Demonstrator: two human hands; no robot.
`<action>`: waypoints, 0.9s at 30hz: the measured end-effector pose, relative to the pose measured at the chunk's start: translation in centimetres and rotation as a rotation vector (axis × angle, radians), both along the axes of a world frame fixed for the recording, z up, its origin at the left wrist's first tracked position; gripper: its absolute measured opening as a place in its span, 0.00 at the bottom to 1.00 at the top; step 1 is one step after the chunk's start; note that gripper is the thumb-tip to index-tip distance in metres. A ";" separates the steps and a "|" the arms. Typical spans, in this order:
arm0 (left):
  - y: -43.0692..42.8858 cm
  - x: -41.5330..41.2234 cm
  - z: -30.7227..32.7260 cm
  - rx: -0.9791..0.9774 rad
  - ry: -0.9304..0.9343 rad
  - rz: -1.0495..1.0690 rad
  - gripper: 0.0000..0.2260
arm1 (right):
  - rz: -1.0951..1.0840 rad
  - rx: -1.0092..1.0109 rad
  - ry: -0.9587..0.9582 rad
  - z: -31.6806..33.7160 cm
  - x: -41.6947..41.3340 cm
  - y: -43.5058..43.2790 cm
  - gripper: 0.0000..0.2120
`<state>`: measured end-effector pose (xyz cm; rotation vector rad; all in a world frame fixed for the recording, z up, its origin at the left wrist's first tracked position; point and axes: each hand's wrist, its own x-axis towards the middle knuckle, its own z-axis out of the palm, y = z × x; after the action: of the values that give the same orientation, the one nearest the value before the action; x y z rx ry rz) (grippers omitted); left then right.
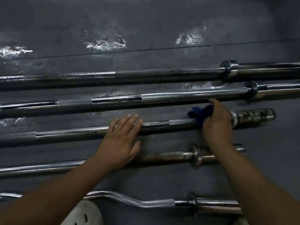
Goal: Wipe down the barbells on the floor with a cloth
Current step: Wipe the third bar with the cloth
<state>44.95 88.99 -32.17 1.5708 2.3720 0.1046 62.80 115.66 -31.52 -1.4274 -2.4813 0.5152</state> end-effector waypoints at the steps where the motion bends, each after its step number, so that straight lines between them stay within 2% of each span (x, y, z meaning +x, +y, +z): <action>1: -0.1 0.4 -0.1 0.007 -0.001 -0.014 0.30 | -0.044 0.077 -0.027 -0.4 1.0 0.1 0.25; 3: -0.2 0.8 -0.5 -0.006 -0.003 -0.047 0.31 | -0.124 0.098 -0.067 -1.8 1.6 -1.0 0.26; 6: -0.3 0.8 -1.3 -0.017 0.020 -0.065 0.33 | -0.157 -0.034 -0.003 -2.5 -2.7 -5.2 0.25; 9: -0.2 0.7 -1.6 -0.029 0.026 -0.071 0.33 | 0.207 -0.025 -0.007 -2.0 -4.0 -7.6 0.23; 11: -0.2 0.6 -1.7 -0.025 0.027 -0.068 0.33 | 0.368 0.032 -0.051 -1.7 -1.1 -4.4 0.23; 12: -0.3 0.6 -1.7 -0.025 0.021 -0.072 0.33 | 0.332 0.041 -0.086 -1.6 0.7 -2.3 0.23; 14: -0.4 0.5 -1.7 -0.011 0.022 -0.073 0.32 | 0.082 0.015 -0.057 -1.0 2.5 0.4 0.23; 16: -0.4 0.6 -1.5 -0.019 0.020 -0.078 0.32 | -0.041 0.007 -0.058 -1.8 0.5 -1.7 0.21; 17: -0.4 0.6 -1.4 -0.024 0.017 -0.070 0.32 | 0.007 0.014 -0.068 -2.2 -0.8 -3.9 0.21; 19: -0.2 0.5 -1.2 -0.018 0.016 -0.064 0.32 | 0.246 0.001 -0.051 -2.0 -1.6 -6.5 0.22; 21: -0.4 0.4 -1.0 -0.017 0.019 -0.060 0.32 | 0.360 0.051 -0.099 -1.5 0.4 -3.5 0.22; 24: -1.3 -0.6 -0.8 -0.023 0.036 -0.003 0.32 | 0.092 0.134 -0.151 -1.0 3.4 1.2 0.22; 27: -2.2 -1.4 -0.8 -0.050 0.024 0.009 0.32 | -0.078 0.105 -0.138 -2.0 1.9 -0.5 0.20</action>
<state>43.56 86.77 -32.93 1.5478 2.3809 0.0282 64.67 115.19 -33.49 -1.5599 -2.5032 0.2753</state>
